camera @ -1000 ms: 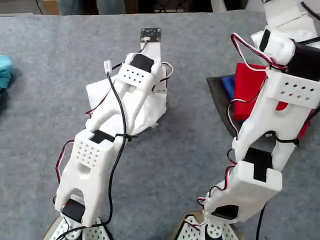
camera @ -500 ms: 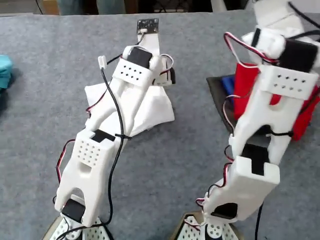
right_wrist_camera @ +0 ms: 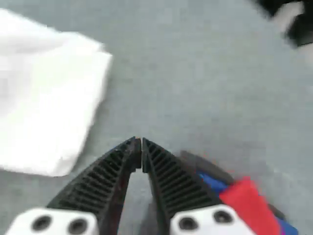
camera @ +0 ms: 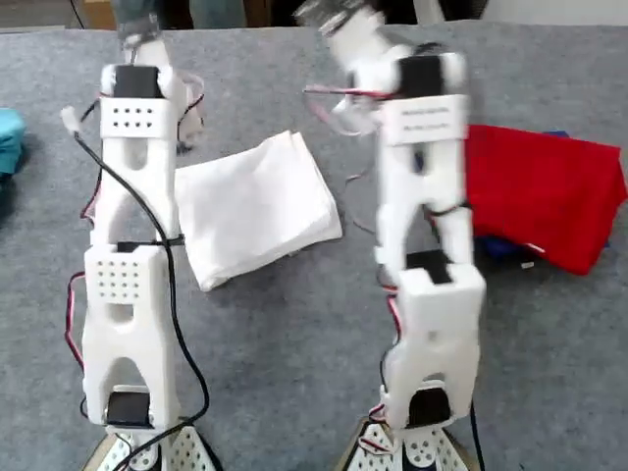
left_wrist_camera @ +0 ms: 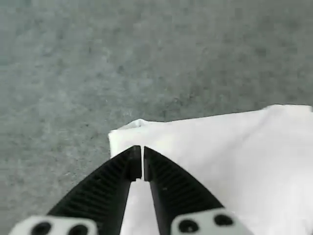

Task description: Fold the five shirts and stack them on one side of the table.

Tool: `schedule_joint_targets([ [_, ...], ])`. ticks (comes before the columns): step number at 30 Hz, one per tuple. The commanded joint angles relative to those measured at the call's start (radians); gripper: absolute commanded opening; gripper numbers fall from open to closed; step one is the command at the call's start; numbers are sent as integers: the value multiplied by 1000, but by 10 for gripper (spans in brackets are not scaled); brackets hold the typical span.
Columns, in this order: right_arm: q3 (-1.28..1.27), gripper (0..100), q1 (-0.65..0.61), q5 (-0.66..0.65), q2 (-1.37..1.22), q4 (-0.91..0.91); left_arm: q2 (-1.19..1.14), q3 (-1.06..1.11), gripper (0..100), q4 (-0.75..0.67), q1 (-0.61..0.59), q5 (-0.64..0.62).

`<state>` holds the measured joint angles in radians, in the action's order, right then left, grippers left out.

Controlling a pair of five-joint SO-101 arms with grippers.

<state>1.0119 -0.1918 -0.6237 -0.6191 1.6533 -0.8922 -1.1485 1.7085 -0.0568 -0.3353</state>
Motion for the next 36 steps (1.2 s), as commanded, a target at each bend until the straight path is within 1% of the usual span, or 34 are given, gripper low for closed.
schedule_joint_targets([
  [1,-5,15,-97,34,-30,107,-55,38,29,-63,-2,9],
  [5,-68,15,-117,180,-64,106,-138,27,29,-100,-38,5],
  [9,-110,15,-117,278,-134,106,-198,-18,29,-107,-82,3],
  [13,-88,15,-117,334,-248,106,-258,-96,29,-98,-81,2],
  [16,-61,15,-101,344,-331,106,-281,-143,29,-77,-77,2],
  [20,2,15,-46,344,-403,106,-307,-206,29,-48,-79,2],
  [29,122,15,9,344,-417,112,-318,-237,29,-25,-79,3],
  [33,145,15,49,344,-337,112,-319,-406,29,57,-79,9],
  [36,111,15,57,345,-251,114,-318,-510,29,55,-79,75],
])
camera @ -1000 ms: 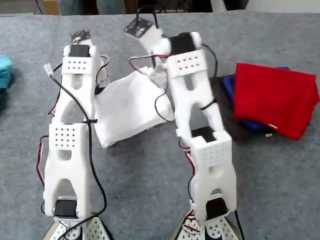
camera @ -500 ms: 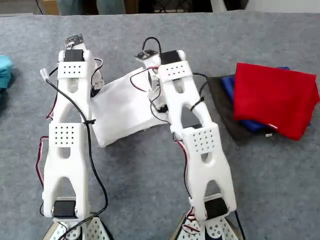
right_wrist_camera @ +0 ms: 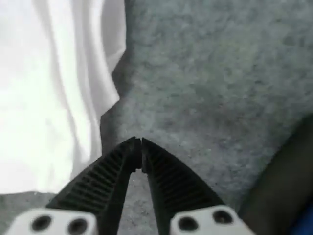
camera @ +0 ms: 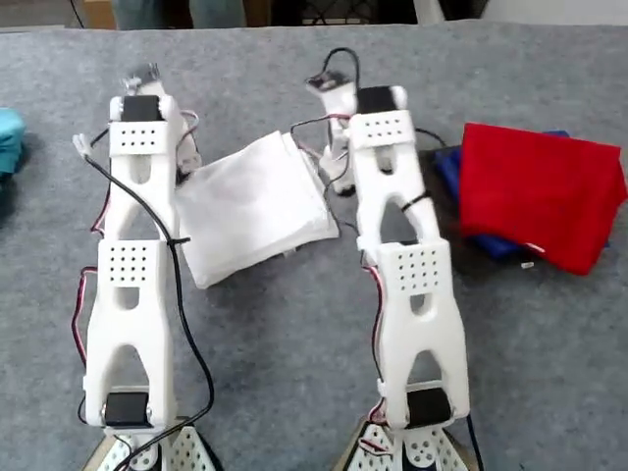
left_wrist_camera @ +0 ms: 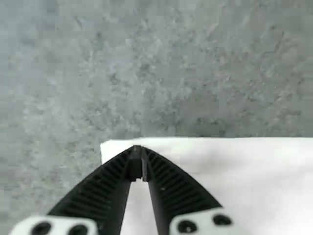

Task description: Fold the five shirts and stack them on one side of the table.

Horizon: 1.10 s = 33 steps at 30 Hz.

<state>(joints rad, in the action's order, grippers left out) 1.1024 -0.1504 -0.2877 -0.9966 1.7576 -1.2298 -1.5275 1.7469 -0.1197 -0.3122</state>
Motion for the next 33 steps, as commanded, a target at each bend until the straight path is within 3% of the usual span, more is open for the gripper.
schedule_joint_targets([
  [1,-7,15,11,9,157,9,20,-145,29,17,-15,57],
  [11,-510,15,-84,310,452,2,133,-58,29,18,-56,97],
  [15,-634,15,-100,445,489,-43,402,163,29,18,-81,164],
  [22,-680,19,-104,571,498,-158,887,581,29,3,-30,296],
  [27,-682,207,-155,713,492,-180,942,656,29,-58,-58,338],
  [33,-691,433,-219,744,489,-258,944,647,29,-54,-68,341],
])
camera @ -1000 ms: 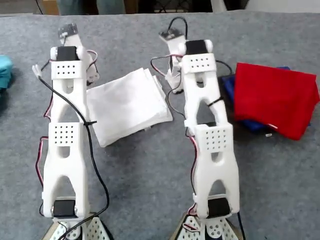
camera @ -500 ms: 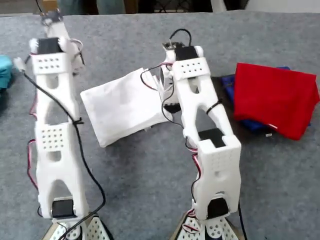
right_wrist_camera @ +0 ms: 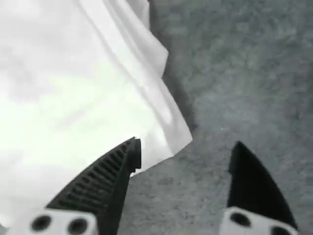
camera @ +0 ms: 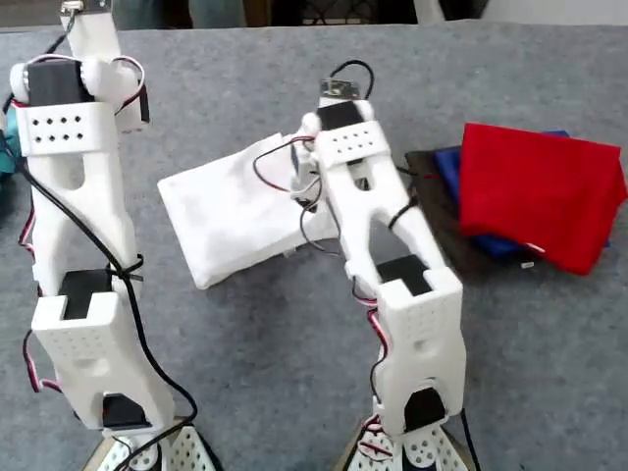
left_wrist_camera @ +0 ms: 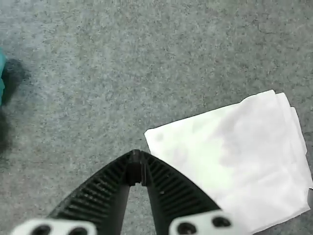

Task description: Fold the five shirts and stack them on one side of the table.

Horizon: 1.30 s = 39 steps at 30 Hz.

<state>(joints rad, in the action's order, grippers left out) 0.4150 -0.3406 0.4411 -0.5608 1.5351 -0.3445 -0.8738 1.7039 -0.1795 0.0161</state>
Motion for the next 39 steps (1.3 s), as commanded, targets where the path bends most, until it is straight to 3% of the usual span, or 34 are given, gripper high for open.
schedule_joint_targets([
  [1,-4,453,-35,15,51,-46,58,-7,29,-11,-8,12],
  [17,248,466,-106,74,-245,-78,58,-7,29,-17,-13,12],
  [26,360,464,-124,74,-380,6,58,-5,29,-17,-13,12],
  [28,384,423,-124,74,-407,28,58,-5,29,-17,-13,12],
  [35,461,137,-124,69,-484,66,58,-5,29,-17,-13,12],
  [39,510,90,-121,64,-506,106,58,-5,29,-17,-13,9],
])
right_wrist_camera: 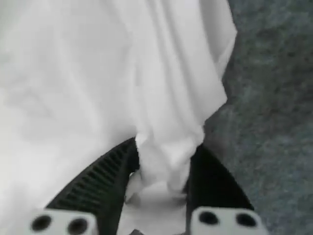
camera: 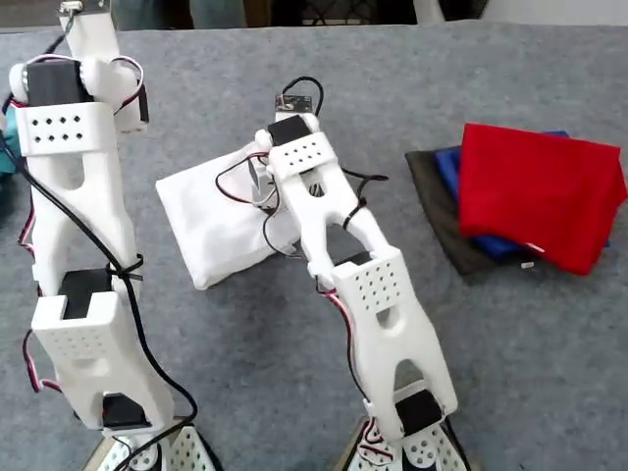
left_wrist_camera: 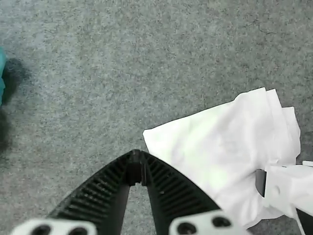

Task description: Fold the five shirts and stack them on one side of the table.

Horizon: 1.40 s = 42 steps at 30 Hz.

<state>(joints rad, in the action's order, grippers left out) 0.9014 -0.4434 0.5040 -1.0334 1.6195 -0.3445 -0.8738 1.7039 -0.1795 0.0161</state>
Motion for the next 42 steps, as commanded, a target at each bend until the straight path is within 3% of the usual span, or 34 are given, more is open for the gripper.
schedule_joint_targets([
  [1,38,89,-15,-2,-38,31,58,-5,29,-18,-13,8],
  [6,108,26,55,-29,-41,66,58,-5,29,-18,-13,8],
  [11,225,28,158,-63,-36,140,58,-5,29,-18,-13,6],
  [18,346,13,304,-236,25,147,58,-7,29,-18,-13,6],
  [25,303,13,433,-342,242,147,58,-7,29,-18,-13,6],
  [35,88,13,724,-442,550,146,58,-5,29,-18,-8,6],
  [42,54,14,936,-522,605,129,57,1,29,-18,-5,5],
])
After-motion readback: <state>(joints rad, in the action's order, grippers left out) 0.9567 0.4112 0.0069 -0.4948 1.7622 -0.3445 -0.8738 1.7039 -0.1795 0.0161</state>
